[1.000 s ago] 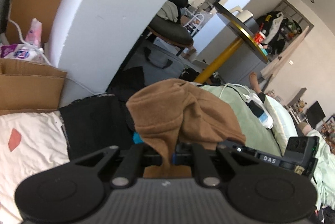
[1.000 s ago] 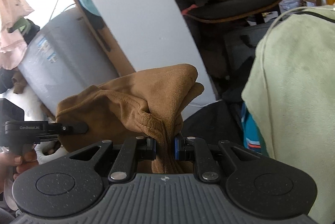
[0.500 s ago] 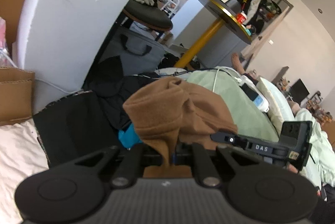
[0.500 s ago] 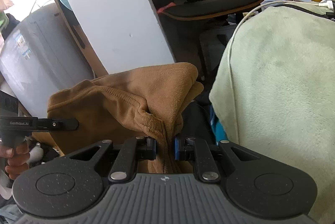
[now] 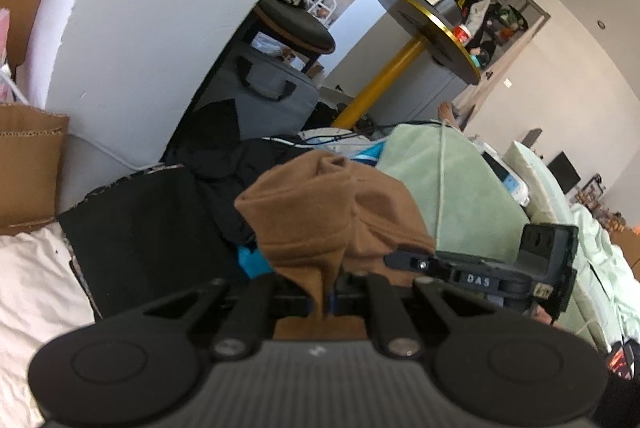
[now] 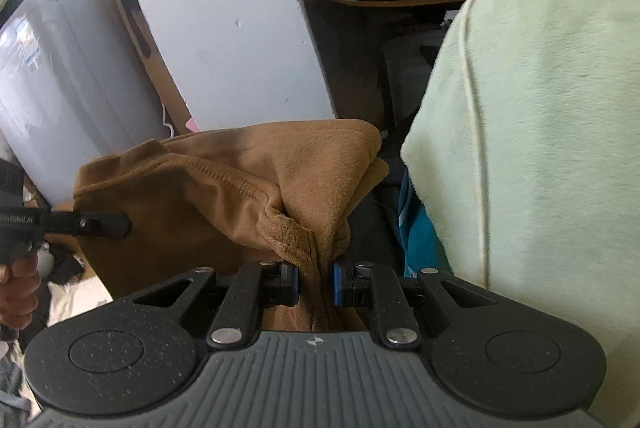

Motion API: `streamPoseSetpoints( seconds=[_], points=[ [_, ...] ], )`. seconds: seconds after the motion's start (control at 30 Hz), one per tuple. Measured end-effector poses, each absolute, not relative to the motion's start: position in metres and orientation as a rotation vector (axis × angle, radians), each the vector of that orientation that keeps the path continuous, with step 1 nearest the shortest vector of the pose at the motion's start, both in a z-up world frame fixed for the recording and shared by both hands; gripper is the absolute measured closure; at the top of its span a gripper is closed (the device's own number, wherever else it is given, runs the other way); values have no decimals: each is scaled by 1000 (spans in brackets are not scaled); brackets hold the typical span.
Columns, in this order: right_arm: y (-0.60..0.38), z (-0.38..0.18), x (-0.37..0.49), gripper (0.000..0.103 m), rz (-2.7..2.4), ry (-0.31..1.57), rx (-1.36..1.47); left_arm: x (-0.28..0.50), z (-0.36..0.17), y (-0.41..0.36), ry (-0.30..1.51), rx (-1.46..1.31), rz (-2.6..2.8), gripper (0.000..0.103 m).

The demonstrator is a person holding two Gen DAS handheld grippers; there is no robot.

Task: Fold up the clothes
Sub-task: 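Carry the folded shirt with both tools toward the clothes pile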

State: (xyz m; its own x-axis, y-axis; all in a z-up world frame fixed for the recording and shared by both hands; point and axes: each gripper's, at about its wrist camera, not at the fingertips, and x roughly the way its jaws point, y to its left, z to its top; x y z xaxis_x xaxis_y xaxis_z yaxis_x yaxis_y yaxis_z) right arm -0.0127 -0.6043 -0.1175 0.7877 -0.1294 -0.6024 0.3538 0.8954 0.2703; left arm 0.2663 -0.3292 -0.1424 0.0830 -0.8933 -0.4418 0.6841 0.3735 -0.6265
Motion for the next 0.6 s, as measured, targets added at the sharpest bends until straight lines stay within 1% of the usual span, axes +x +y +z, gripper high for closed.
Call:
streamPoseSetpoints(
  seconds=[0.27,0.6],
  points=[
    [-616,-132,11,88,-265,635,301,279,-171,-334,907,-317,-1171,96],
    [-620,-142,35,88,-265,642,280,293,-171,-333,891,-307,-1125,96]
  ],
)
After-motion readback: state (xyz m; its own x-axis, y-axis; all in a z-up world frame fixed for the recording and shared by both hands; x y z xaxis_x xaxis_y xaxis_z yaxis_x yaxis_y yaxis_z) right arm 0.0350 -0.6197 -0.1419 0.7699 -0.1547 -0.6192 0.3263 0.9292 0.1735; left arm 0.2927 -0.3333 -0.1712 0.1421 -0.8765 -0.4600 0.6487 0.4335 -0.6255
